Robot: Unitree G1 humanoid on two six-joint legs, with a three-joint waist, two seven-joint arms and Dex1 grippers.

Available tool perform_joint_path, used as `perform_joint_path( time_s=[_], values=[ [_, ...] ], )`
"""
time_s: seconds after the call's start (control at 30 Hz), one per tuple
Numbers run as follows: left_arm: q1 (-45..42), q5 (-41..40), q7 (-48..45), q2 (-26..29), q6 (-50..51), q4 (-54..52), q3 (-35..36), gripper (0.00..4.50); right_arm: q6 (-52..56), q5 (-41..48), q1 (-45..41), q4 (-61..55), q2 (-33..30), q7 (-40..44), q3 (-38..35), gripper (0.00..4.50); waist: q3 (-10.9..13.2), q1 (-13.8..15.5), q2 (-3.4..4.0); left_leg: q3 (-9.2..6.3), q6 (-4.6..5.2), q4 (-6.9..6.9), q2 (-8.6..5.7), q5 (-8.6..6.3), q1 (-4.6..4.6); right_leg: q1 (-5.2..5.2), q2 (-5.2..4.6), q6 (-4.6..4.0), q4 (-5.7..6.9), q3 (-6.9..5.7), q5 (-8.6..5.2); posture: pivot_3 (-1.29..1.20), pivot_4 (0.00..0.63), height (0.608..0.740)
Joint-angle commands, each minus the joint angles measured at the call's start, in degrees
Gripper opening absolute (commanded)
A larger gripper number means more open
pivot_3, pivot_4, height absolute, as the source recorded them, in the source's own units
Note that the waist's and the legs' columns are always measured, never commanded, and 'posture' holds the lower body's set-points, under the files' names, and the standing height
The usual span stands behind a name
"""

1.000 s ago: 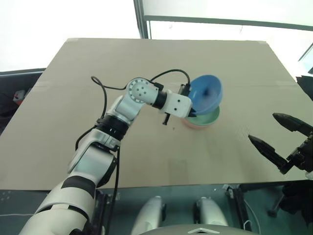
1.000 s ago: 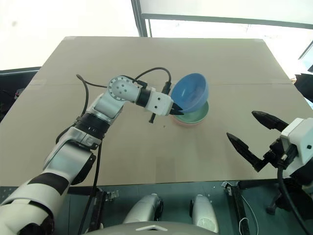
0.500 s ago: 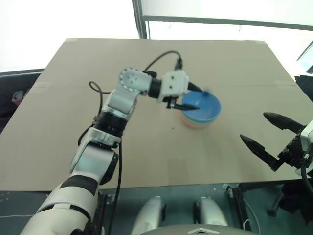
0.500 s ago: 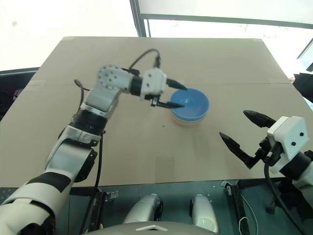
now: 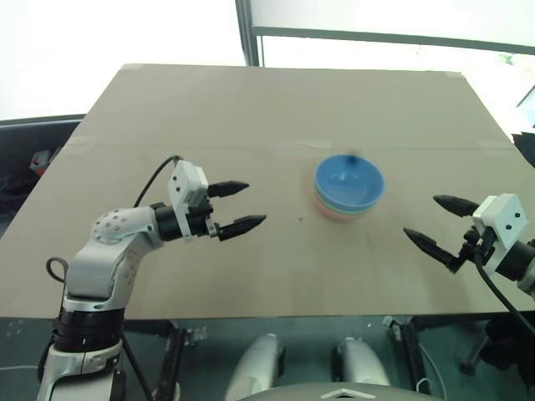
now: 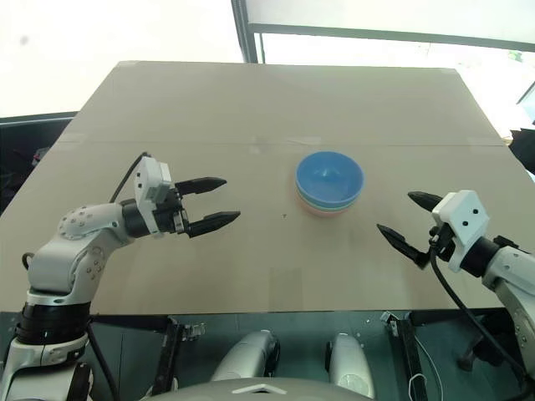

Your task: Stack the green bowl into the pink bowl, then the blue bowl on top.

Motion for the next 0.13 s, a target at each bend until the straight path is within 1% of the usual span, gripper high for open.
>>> perform_joint_path(
  time_s=[0.03, 0.13],
  values=[
    [7.6, -1.7, 2.0, 1.3, 0.6, -6.5, 6.8, 4.46, -1.8, 1.5, 0.9, 2.9, -2.4, 5.0, -4.7, 4.50, 0.0, -0.2, -0.02, 0.12, 0.01, -0.18, 0.00, -0.01, 0.05, -0.05, -0.08, 0.00, -0.03, 0.09, 0.00, 0.00, 0.150, 0.740],
    [11.9, -2.5, 2.9, 1.9, 0.7, -7.8, 8.6, 4.46, -1.7, 2.4, 0.5, 5.0, -3.6, 7.6, -5.7, 4.50, 0.0, 0.0, 0.00, 0.20, 0.00, -0.22, 0.02, 0.00, 0.02, -0.09, -0.08, 0.00, -0.12, 0.10, 0.00, 0.00, 0.150, 0.740]
  ],
)
